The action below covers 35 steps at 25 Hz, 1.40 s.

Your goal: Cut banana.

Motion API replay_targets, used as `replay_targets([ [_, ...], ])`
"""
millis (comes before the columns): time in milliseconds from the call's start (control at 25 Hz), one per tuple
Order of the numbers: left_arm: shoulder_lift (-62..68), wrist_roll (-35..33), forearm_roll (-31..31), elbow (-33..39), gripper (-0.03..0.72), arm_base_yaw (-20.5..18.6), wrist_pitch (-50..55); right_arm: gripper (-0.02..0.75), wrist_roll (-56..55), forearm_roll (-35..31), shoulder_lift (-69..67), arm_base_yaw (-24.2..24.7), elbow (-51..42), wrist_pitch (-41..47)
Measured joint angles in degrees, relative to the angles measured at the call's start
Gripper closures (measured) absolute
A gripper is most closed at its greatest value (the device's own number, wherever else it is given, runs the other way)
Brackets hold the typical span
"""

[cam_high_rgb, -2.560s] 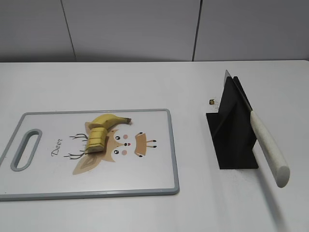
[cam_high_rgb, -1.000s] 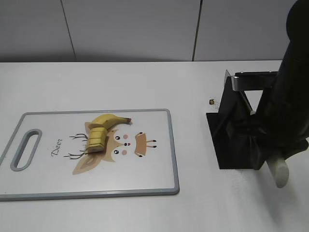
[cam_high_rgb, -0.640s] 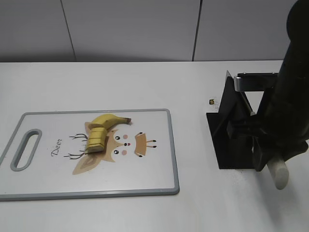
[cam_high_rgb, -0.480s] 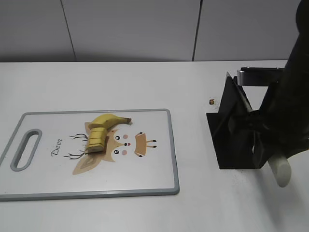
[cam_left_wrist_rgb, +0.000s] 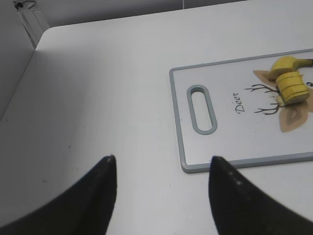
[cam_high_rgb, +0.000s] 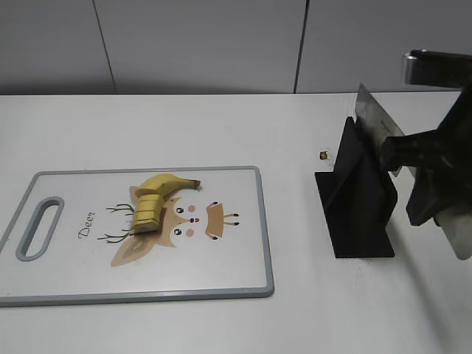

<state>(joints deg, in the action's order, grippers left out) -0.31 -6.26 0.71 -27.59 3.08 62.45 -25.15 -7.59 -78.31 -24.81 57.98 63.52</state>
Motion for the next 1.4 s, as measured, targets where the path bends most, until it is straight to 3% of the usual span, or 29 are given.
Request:
replay_targets([
  [360, 0.0, 0.0, 0.0, 0.0, 0.115, 0.0, 0.0, 0.58, 0.2, 0.8, 6.5, 0.0, 5.0, 4.5],
  [720, 8.1, -3.0, 2.3, -4.8, 0.124, 0.0, -1.6, 0.58, 17.8, 1.1, 3.6, 0.0, 13.5, 6.7],
  [1000, 26.0, -16.4, 13.3, -14.7, 0.124, 0.0, -3.7, 0.58, 33.0, 0.9, -6.2, 0.0, 25.1, 6.8],
  [1160, 36.0, -27.9, 18.6, -20.7, 0.124, 0.4, -3.7, 0.58, 40.2, 0.3, -11.3, 0.0, 30.1, 6.8],
  [1400, 52.0, -45.0, 21.0, -32.2, 0.124, 5.2, 0.6, 0.58, 53.4, -2.1, -18.1, -0.4, 33.0, 6.7],
])
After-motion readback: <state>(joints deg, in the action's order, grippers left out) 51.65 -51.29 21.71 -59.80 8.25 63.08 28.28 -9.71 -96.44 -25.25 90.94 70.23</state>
